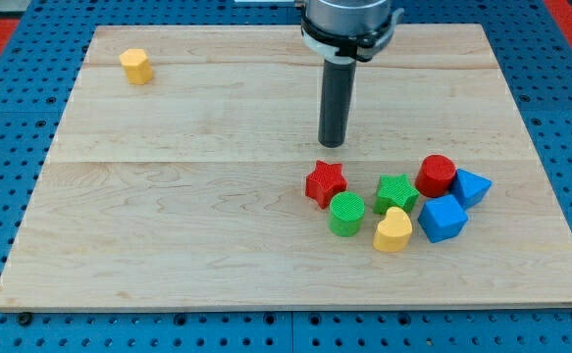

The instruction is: Move the red star into the green circle

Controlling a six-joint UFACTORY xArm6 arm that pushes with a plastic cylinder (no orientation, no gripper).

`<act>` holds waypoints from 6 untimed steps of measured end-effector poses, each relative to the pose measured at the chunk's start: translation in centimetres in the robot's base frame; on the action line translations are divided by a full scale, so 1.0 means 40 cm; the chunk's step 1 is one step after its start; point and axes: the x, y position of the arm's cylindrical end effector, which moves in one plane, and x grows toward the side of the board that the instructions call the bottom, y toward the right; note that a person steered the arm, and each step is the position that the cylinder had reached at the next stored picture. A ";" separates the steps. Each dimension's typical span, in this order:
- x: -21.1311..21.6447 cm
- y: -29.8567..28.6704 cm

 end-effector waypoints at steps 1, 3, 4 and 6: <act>0.014 -0.050; 0.183 -0.056; 0.199 0.021; 0.143 -0.182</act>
